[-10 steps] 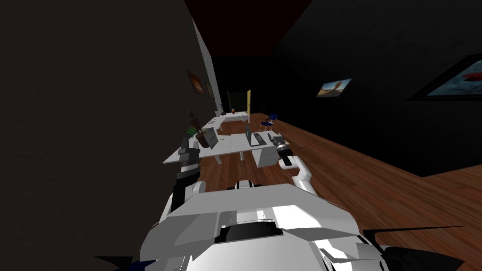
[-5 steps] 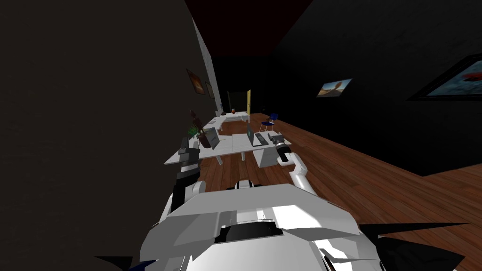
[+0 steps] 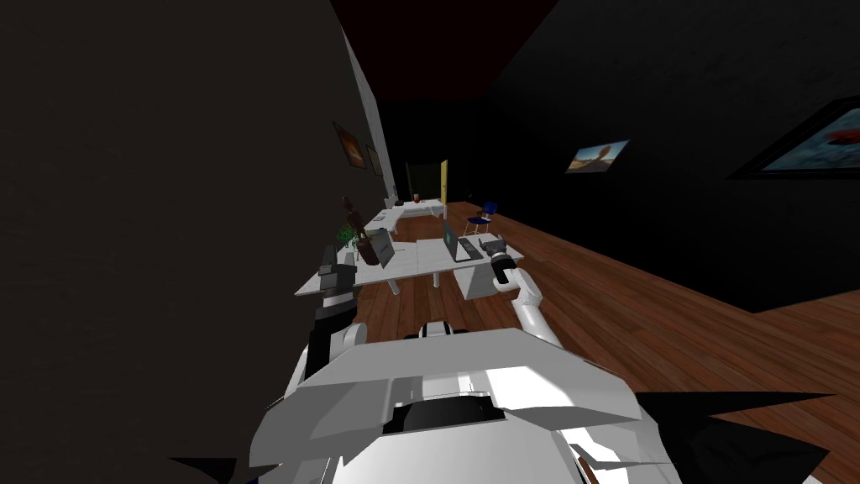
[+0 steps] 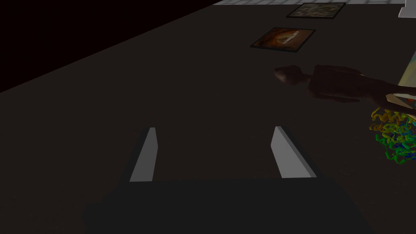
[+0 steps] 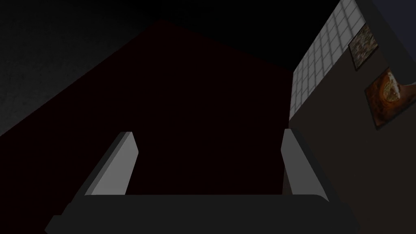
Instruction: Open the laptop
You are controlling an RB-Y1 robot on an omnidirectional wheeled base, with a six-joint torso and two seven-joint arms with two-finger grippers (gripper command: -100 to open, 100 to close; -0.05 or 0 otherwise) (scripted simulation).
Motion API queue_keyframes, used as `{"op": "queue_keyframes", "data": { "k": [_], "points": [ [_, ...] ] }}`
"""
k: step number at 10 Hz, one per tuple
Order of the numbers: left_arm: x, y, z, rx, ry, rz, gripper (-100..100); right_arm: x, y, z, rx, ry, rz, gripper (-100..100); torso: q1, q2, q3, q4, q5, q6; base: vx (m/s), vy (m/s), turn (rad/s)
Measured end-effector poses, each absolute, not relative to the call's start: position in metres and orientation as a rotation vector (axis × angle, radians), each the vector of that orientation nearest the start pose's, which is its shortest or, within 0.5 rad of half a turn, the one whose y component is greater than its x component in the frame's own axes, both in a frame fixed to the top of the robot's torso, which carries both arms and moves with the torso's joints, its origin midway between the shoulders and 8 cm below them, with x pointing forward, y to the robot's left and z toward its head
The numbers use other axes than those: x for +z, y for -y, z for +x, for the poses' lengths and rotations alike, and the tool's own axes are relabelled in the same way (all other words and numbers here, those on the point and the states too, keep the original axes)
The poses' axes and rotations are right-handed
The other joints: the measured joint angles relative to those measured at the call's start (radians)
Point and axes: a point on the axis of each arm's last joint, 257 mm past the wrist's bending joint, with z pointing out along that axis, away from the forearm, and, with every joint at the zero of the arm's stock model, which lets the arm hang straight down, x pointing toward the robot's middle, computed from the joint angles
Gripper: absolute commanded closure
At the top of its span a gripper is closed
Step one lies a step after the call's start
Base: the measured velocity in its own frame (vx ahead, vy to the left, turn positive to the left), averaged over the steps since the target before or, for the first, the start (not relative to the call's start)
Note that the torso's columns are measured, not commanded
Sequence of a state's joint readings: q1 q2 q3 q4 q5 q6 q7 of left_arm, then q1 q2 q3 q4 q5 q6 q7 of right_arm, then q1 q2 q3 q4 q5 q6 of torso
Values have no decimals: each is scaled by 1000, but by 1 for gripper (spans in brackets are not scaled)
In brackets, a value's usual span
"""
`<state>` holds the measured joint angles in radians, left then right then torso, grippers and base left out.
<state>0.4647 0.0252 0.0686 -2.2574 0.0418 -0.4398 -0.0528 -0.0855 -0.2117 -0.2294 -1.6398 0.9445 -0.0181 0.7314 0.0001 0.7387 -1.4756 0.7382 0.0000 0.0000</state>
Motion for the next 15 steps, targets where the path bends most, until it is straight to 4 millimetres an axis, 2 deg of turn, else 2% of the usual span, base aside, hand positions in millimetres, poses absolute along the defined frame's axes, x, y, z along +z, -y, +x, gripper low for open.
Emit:
{"op": "queue_keyframes", "data": {
  "k": [8,15],
  "points": [
    [16,-305,356,-1212,-648,-679,0,-129,398,586,-683,-1446,-222,-100,0,0,0,0,0,0,20,77,-13],
    [16,-305,356,-1212,-648,-678,0,-146,393,608,-862,-1503,-322,-100,-1,0,0,0,0,0,16,65,-10]
  ]
}}
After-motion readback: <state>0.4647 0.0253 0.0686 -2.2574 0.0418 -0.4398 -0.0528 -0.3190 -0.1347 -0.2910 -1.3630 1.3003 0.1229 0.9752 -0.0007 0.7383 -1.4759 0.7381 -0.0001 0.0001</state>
